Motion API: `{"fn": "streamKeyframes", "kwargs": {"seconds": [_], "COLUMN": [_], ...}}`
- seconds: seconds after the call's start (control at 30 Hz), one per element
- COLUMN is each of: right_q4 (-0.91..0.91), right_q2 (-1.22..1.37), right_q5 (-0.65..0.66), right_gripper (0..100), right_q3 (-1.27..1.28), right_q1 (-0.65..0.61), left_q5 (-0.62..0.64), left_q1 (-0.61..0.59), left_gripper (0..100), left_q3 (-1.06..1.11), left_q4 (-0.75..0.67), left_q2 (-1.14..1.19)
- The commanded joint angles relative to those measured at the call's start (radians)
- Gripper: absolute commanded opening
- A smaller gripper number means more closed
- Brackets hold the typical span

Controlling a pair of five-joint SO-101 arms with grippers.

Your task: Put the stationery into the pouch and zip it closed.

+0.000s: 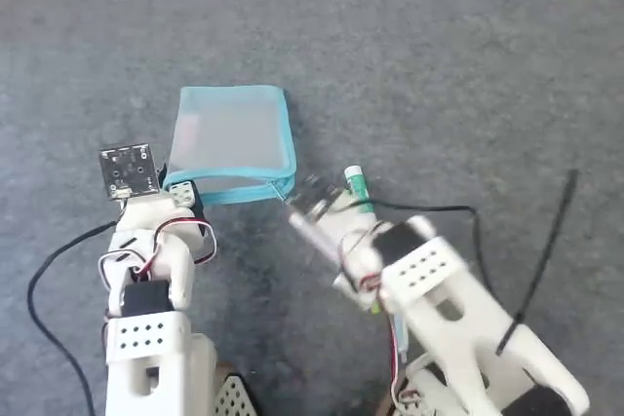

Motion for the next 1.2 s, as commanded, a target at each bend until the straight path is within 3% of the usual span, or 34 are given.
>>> {"fn": "streamKeyframes", "kwargs": {"seconds": [0.0, 0.43, 0.8, 1.17], "right_q4": [0.012, 0.013, -0.021, -0.021], "right_q2": [-0.050, -0.048, -0.038, -0.038], "right_q5": [0.012, 0.012, 0.006, -0.048], "right_gripper": [0.7, 0.7, 0.7, 0.7], "right_q3": [-0.071, -0.141, -0.184, -0.184], "right_q1": [0.119, 0.371, 0.478, 0.496], "left_q5": [-0.006, -0.002, 0.051, 0.052], "left_q1": [0.003, -0.003, -0.069, -0.074], "left_gripper": [1, 1, 1, 1], "left_q3": [-0.050, -0.054, -0.096, -0.093], "left_q4": [-0.040, -0.041, -0.002, -0.003], "left_q2": [0.009, 0.008, 0.008, 0.008]}}
